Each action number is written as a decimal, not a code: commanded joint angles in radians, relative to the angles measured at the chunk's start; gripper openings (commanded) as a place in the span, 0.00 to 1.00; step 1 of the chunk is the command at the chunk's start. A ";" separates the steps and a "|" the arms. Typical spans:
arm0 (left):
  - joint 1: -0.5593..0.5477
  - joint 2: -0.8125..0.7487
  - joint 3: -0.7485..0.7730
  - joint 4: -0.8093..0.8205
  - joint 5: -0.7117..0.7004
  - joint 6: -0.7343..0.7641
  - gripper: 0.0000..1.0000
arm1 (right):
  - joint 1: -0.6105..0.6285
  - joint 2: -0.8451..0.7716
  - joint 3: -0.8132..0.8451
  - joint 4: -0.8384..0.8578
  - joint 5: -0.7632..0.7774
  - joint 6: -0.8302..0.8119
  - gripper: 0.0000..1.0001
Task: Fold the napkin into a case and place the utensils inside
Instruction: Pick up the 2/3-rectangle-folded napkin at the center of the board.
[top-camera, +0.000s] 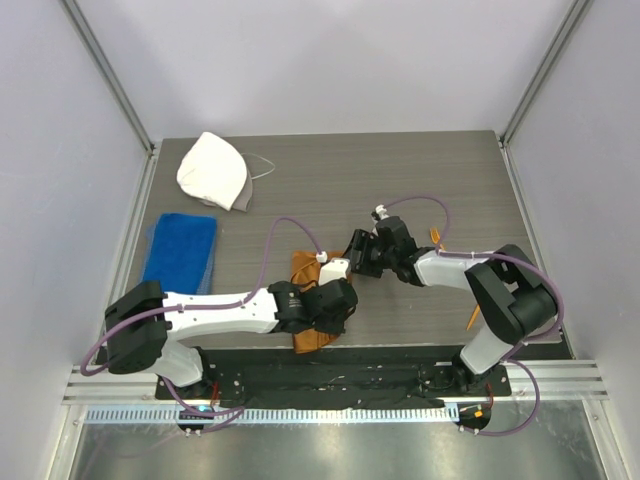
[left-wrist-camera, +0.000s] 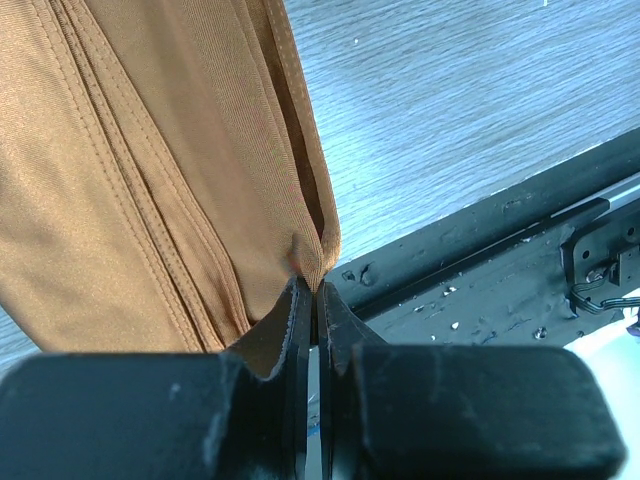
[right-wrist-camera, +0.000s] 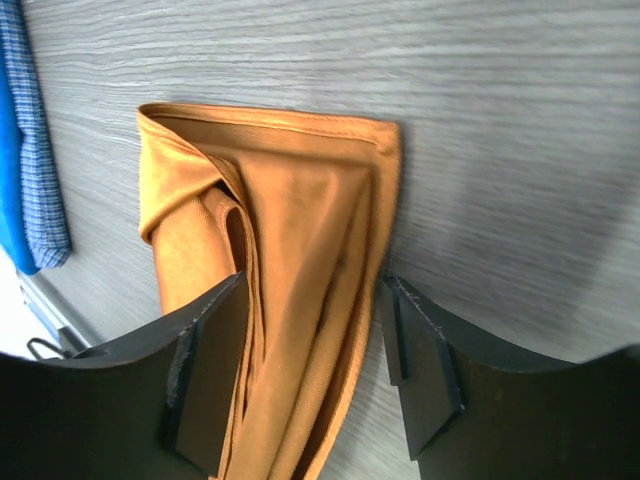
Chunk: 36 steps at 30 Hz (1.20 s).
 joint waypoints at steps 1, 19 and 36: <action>0.005 -0.031 0.036 0.029 -0.002 0.008 0.06 | -0.001 0.042 -0.003 0.082 -0.031 0.011 0.61; 0.013 -0.022 0.070 0.020 0.010 0.015 0.06 | -0.020 0.134 0.059 0.113 -0.044 -0.023 0.26; 0.038 -0.038 0.068 0.015 0.025 0.014 0.06 | -0.013 0.002 -0.083 0.143 -0.130 0.048 0.68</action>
